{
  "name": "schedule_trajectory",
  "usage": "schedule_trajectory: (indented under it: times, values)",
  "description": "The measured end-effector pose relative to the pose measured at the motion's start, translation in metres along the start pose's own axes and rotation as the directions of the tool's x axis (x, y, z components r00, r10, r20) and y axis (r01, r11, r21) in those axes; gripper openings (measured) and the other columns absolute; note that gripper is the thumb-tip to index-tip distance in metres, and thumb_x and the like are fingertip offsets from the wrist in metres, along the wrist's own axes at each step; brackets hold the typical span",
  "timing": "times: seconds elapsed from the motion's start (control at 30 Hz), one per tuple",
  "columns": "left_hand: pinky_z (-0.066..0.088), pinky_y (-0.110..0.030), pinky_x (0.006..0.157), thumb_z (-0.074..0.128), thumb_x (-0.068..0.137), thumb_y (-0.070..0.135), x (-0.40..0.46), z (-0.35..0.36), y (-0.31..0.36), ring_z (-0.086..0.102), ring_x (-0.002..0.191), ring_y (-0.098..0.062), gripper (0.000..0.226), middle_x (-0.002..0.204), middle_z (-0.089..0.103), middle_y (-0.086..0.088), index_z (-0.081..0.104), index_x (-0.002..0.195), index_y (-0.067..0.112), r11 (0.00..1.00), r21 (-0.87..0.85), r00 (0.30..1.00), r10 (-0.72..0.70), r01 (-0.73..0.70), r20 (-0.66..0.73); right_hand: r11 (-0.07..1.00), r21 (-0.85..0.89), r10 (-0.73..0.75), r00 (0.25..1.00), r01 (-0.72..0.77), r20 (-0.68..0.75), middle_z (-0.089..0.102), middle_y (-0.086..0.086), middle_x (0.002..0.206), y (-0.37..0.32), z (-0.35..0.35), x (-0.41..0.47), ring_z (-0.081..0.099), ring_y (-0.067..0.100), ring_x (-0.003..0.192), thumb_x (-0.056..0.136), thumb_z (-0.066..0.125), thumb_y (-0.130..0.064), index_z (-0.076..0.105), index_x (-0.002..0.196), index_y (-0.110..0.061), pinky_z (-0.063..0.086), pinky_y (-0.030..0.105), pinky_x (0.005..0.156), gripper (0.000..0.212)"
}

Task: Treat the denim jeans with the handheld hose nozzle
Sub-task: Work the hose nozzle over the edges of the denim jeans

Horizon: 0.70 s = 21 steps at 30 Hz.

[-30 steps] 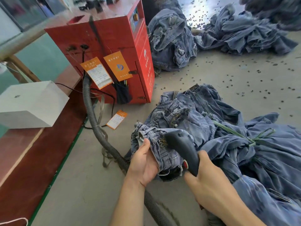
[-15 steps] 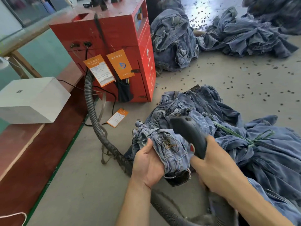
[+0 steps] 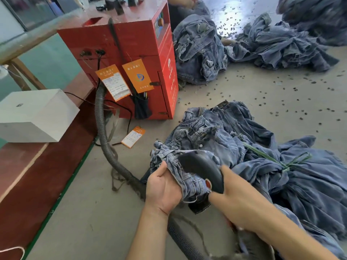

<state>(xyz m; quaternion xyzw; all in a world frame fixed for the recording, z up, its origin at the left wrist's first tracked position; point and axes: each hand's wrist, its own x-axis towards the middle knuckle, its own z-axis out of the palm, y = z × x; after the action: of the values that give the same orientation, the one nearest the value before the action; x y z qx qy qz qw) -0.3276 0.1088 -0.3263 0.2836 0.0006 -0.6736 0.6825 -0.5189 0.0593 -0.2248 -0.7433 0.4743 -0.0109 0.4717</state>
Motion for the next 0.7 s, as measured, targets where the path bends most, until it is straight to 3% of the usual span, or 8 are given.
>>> schedule_trajectory:
  times: [0.1,0.27,0.37,0.47,0.53,0.63,0.7]
  values:
    - [0.047,-0.055,0.108,0.032,0.105,0.04,0.0,0.004,-0.003,0.051,0.138,-0.045,0.061,0.149,0.052,-0.028,0.061,0.138,-0.003,1.0,0.007,1.0,0.004,-0.004,0.017,0.995,-0.096,-0.036,0.999,0.04,0.039,0.063,0.0,0.079,-0.003,0.014,0.01,0.057,0.01,0.05,0.09,0.061,-0.035,0.042,0.093,-0.029,0.043,0.025,0.042,0.021]
    - [0.035,-0.062,0.117,0.023,0.111,0.041,-0.011,0.011,0.012,0.041,0.144,-0.048,0.062,0.157,0.039,-0.03,0.045,0.151,-0.002,0.998,0.055,0.999,-0.043,0.042,0.016,0.959,0.278,-0.008,0.982,0.061,-0.187,0.063,0.011,0.07,-0.006,-0.016,0.028,0.057,0.023,0.044,0.094,0.061,-0.022,0.048,0.098,-0.023,0.045,0.031,0.043,0.015]
    - [0.034,-0.059,0.119,0.032,0.109,0.037,-0.008,0.02,0.027,0.049,0.138,-0.049,0.06,0.149,0.05,-0.032,0.047,0.148,-0.007,0.996,0.09,0.995,-0.009,0.018,-0.103,0.929,0.367,-0.006,0.992,0.052,-0.124,0.057,0.011,0.055,0.013,-0.037,-0.005,0.052,0.026,0.039,0.092,0.061,-0.022,0.049,0.087,-0.035,0.043,0.033,0.041,0.019]
    - [0.039,-0.054,0.118,0.044,0.104,0.009,0.006,0.028,0.037,0.057,0.132,-0.043,0.042,0.139,0.059,-0.032,0.053,0.14,-0.011,0.968,0.251,0.954,0.076,0.0,-0.292,0.947,0.322,0.042,0.998,-0.023,-0.054,0.056,0.013,0.057,0.029,-0.036,-0.032,0.051,0.027,0.043,0.088,0.065,-0.021,0.049,0.088,-0.03,0.039,0.034,0.046,0.019]
    - [0.046,-0.056,0.112,0.044,0.106,0.002,0.014,0.038,0.041,0.064,0.125,-0.041,0.034,0.131,0.066,-0.028,0.058,0.136,-0.006,0.895,0.446,0.945,0.138,0.01,-0.297,0.942,0.329,0.073,0.997,-0.058,-0.034,0.055,0.014,0.059,0.037,-0.033,-0.039,0.052,0.027,0.045,0.092,0.067,-0.017,0.049,0.093,-0.026,0.037,0.033,0.048,0.02]
    - [0.048,-0.053,0.109,0.048,0.109,0.014,0.019,0.067,0.037,0.066,0.122,-0.031,0.026,0.127,0.072,-0.013,0.065,0.129,0.008,0.712,0.702,0.951,0.203,0.021,-0.235,0.946,0.31,0.121,0.991,-0.1,-0.048,0.056,0.013,0.06,0.046,-0.034,-0.045,0.052,0.027,0.049,0.091,0.069,-0.012,0.052,0.1,-0.015,0.041,0.039,0.056,0.019]
    - [0.052,-0.045,0.098,0.053,0.102,0.016,0.027,0.083,0.027,0.066,0.107,-0.03,0.019,0.112,0.072,-0.015,0.069,0.106,0.007,0.561,0.824,0.958,0.184,0.082,-0.22,0.967,0.224,0.141,0.987,-0.12,-0.082,0.059,0.008,0.06,0.051,-0.038,-0.051,0.053,0.027,0.054,0.088,0.074,-0.013,0.056,0.1,-0.016,0.042,0.041,0.063,0.021]
